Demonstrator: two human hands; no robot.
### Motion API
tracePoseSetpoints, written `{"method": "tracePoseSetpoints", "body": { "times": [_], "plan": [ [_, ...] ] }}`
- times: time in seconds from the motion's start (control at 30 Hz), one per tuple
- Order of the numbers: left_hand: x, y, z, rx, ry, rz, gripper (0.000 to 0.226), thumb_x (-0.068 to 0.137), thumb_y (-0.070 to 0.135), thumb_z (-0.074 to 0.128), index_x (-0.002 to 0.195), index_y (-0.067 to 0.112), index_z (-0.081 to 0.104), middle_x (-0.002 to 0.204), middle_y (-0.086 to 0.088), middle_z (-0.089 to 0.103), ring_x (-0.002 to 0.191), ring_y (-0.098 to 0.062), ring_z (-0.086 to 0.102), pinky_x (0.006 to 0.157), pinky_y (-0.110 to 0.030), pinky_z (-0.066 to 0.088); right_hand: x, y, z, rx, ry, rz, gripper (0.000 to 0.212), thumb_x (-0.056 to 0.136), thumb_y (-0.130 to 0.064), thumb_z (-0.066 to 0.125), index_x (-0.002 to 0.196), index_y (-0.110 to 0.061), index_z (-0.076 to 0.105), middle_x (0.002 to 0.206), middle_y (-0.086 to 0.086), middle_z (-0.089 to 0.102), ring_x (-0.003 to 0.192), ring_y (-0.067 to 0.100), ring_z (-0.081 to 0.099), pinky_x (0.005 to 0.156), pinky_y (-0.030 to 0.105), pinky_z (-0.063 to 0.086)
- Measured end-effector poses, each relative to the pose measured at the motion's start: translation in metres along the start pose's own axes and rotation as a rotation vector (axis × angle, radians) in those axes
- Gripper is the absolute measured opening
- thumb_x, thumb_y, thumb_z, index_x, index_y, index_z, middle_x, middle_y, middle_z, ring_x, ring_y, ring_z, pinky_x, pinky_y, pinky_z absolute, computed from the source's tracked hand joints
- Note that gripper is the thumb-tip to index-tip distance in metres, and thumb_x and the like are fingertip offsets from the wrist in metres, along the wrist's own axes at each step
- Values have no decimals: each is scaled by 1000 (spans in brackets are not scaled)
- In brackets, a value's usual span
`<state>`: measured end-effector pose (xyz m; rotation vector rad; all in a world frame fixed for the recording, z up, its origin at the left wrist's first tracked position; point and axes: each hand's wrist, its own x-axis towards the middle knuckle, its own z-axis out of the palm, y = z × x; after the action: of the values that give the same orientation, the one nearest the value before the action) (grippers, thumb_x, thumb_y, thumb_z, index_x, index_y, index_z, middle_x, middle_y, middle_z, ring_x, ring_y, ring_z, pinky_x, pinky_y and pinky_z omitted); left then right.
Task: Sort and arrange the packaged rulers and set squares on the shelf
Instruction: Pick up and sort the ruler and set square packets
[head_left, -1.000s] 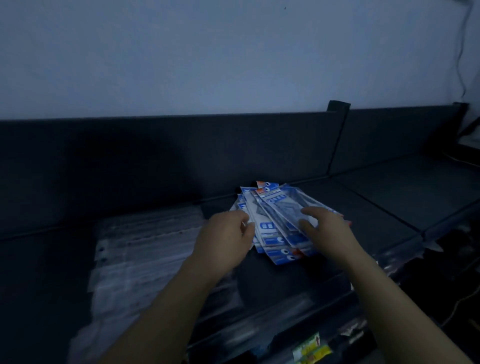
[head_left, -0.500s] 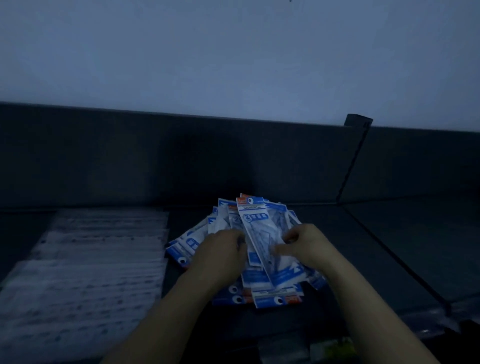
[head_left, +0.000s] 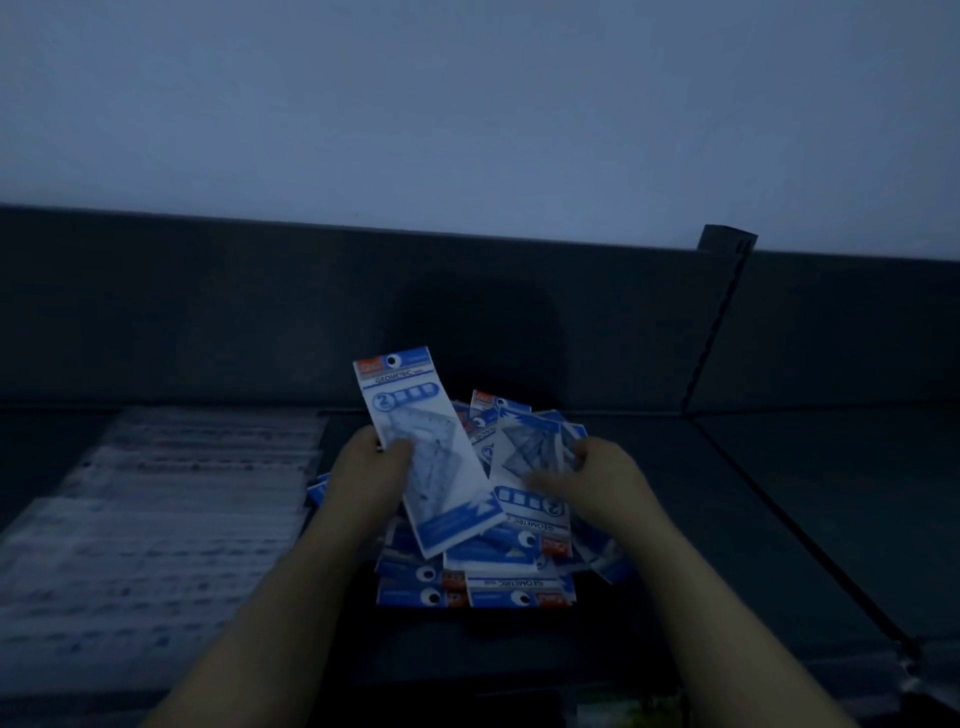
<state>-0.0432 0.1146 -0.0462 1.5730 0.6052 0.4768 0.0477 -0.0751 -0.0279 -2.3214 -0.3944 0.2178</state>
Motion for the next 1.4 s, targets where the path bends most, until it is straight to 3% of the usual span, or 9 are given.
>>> {"method": "tracePoseSetpoints", "body": {
  "times": [0.13, 0.37, 0.5, 0.67, 0.77, 0.87, 0.93, 1.17, 1.4],
  "plan": [
    [-4, -3, 1, 34, -11, 3, 18, 99, 14, 43, 96, 13, 61, 92, -2, 65, 80, -15, 61, 58, -26, 43, 12, 1, 5, 25, -91, 48, 29, 70, -33, 82, 75, -20, 56, 78, -5, 60, 69, 9, 57, 52, 25, 44],
    [-4, -4, 1, 13, 10, 52, 20, 101, 23, 41, 105, 12, 58, 97, -4, 64, 81, -15, 62, 56, -25, 42, 13, 7, -15, 326, 53, 2, 8, 89, -15, 63, 96, -12, 63, 86, 6, 67, 65, 16, 62, 48, 26, 51],
    [-7, 8, -3, -62, 13, 30, 18, 102, 26, 43, 103, 15, 57, 96, -4, 66, 77, -14, 64, 56, -26, 45, 7, 4, -46, 382, -264, -107, 15, 88, -15, 64, 102, -19, 68, 93, 9, 74, 80, 27, 71, 69, 40, 58],
    [-15, 26, -3, -137, -225, -10, 22, 91, 35, 61, 101, 16, 64, 88, -4, 75, 76, -22, 73, 60, -32, 55, 11, -2, -58, 23, -575, -159, 28, 83, -13, 71, 110, -21, 69, 96, -2, 74, 82, 11, 71, 72, 23, 54],
    [-16, 23, -1, 127, -219, 106, 16, 88, 26, 67, 102, 24, 61, 95, 2, 71, 76, -12, 71, 55, -21, 52, 24, 2, -47, 81, -390, -138, 36, 69, -25, 84, 102, -29, 70, 101, -3, 71, 88, 17, 70, 81, 34, 57],
    [-15, 19, -4, 12, -119, 96, 16, 89, 19, 66, 104, 20, 61, 97, -1, 70, 80, -15, 70, 59, -26, 55, 33, 12, -34, 554, -70, -34, 41, 62, -32, 86, 99, -27, 68, 109, 7, 68, 93, 25, 68, 85, 45, 56],
    [-16, 17, -5, -133, -51, 61, 16, 90, 15, 64, 105, 19, 59, 101, -5, 69, 85, -22, 70, 68, -37, 58, 30, 15, -25, 841, -120, 58, 37, 72, -30, 79, 103, -15, 66, 105, 16, 70, 88, 27, 68, 78, 41, 58],
    [-23, 13, 4, -99, -142, -14, 24, 89, 1, 57, 106, 18, 56, 105, -10, 66, 91, -27, 66, 77, -43, 55, 21, 1, -11, 669, -162, -65, 38, 82, -3, 70, 118, -7, 57, 94, 12, 71, 66, 17, 64, 56, 27, 51],
    [-26, 7, 2, 39, -163, 57, 23, 87, 15, 68, 108, 18, 61, 101, -4, 71, 88, -22, 69, 79, -42, 57, 21, 1, -1, 470, -93, -67, 60, 88, -24, 67, 139, -11, 39, 111, 7, 64, 100, 22, 64, 89, 36, 52]
  ]
}}
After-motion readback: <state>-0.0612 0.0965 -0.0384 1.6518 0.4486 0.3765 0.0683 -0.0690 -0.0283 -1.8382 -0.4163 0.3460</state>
